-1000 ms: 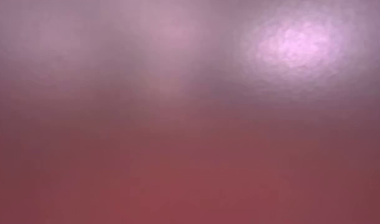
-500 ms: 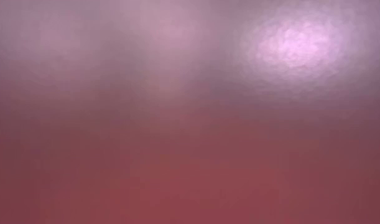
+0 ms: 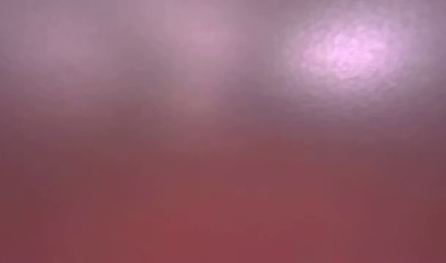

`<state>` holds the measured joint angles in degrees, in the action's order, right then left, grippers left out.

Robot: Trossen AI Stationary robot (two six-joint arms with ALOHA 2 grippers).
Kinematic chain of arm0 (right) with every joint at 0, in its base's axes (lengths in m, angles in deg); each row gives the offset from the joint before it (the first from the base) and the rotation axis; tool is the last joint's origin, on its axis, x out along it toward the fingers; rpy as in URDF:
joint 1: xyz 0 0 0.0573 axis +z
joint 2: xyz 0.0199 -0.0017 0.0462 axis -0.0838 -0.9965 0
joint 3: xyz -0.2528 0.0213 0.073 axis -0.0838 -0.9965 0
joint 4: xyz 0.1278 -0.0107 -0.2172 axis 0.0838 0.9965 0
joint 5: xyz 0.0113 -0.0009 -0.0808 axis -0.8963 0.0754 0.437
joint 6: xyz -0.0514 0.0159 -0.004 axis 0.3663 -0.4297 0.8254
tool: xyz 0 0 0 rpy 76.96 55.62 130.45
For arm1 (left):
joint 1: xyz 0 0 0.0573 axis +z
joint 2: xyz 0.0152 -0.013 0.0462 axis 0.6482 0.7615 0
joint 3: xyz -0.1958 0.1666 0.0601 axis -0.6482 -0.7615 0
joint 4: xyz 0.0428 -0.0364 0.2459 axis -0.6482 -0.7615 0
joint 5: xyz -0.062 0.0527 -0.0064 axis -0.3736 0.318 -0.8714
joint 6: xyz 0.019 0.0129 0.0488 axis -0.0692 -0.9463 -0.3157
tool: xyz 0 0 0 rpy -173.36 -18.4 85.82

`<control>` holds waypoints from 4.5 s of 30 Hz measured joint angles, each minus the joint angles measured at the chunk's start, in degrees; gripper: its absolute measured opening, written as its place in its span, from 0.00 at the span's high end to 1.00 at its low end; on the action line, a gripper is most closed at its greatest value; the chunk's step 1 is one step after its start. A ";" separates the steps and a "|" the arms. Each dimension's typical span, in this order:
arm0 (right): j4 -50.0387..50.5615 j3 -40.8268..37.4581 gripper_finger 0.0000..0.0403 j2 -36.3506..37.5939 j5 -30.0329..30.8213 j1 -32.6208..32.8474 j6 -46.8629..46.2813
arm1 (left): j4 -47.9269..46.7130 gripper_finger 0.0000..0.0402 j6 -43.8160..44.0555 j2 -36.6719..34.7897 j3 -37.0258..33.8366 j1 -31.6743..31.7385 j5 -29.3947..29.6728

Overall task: Pick & Place Food Item
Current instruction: Put the top left blue food coloring bottle into the transparent bin, then put the top blue food coloring bottle into the transparent bin

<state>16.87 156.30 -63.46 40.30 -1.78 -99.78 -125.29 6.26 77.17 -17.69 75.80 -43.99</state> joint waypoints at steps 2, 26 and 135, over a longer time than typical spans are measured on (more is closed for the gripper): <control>0.00 0.00 0.66 0.00 0.05 0.04 -0.01 | 0.16 0.66 0.00 -0.44 -0.02 -0.02 0.00; 9.33 -0.02 0.66 0.04 4.24 -1.47 -3.05 | 5.91 0.67 -1.80 -7.72 14.53 -13.65 -7.33; -4.79 -0.04 0.66 -45.33 -21.38 1.22 80.15 | -5.68 0.51 1.49 -29.95 1.69 -57.47 18.03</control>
<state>12.08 156.25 -108.79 18.92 -0.56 -19.64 -130.97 7.75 47.22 -16.00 18.33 -25.96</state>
